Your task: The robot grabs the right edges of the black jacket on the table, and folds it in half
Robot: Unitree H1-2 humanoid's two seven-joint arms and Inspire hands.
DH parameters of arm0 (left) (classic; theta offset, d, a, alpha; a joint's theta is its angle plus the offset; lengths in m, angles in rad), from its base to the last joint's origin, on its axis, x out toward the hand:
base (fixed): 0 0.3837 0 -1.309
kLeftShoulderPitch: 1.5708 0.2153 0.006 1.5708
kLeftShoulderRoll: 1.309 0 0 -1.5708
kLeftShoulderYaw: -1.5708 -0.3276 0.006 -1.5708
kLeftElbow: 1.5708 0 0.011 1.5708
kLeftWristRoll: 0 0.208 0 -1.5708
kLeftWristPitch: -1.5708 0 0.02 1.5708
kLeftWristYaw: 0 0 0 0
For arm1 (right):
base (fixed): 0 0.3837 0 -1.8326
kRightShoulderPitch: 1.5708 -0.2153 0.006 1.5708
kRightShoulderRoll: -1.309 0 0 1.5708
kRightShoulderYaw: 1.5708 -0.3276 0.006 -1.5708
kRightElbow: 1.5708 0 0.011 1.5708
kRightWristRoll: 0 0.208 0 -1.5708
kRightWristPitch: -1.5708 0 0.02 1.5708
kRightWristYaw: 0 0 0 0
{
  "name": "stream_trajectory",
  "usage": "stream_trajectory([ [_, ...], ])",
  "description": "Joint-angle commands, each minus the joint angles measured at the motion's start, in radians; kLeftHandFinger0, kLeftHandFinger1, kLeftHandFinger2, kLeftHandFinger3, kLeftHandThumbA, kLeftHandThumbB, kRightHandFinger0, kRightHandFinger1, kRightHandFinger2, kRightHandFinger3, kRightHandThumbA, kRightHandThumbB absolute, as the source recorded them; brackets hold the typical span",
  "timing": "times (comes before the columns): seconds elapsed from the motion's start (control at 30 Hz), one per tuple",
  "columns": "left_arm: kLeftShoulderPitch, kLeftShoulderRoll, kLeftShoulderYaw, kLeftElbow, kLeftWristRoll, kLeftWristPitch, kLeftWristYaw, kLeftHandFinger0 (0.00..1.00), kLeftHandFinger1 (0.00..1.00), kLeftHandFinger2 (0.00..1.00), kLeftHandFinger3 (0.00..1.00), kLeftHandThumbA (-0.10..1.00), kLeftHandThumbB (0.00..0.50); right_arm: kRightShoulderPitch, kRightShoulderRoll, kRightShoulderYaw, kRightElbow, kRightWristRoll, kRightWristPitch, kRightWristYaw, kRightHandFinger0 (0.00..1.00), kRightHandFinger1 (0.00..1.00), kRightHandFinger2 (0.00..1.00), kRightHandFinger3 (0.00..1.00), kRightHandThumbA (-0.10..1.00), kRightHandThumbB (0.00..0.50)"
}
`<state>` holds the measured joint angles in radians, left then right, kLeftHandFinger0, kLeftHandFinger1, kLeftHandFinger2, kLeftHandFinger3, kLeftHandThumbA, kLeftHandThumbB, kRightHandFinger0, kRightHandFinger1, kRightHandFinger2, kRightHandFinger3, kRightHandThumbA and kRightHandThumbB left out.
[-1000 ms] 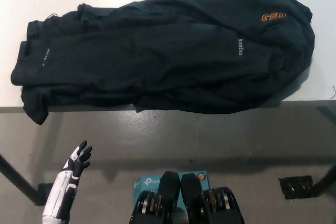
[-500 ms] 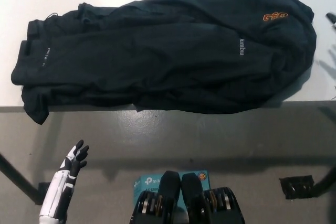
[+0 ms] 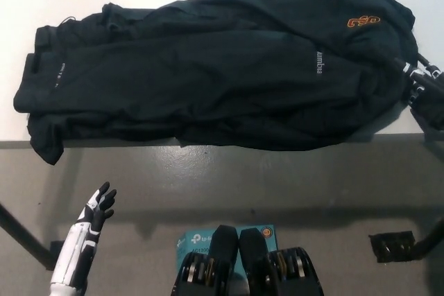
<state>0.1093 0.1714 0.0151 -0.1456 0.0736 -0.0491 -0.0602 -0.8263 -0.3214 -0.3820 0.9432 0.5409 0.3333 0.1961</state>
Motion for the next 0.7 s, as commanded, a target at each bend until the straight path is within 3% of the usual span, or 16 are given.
stream_trajectory([
  [0.0,-0.005,0.021,0.006,-0.037,0.015,-0.027,-0.002,1.0,1.0,1.0,1.0,1.0,0.234,-0.058,-0.036,0.009,-0.01,-0.013,-0.038,0.05,1.0,1.0,1.0,1.0,1.0,0.376],
  [0.5,-0.025,0.029,0.005,-0.03,0.012,-0.025,-0.01,1.0,1.0,1.0,1.0,1.0,0.251,-0.089,-0.02,-0.013,0.012,0.013,-0.041,0.081,1.0,1.0,1.0,1.0,1.0,0.415],
  [0.67,-0.035,0.031,0.004,-0.025,0.014,-0.03,-0.009,1.0,1.0,1.0,1.0,1.0,0.252,-0.116,0.007,-0.044,-0.006,0.047,-0.002,0.086,1.0,1.0,1.0,1.0,1.0,0.4],
])
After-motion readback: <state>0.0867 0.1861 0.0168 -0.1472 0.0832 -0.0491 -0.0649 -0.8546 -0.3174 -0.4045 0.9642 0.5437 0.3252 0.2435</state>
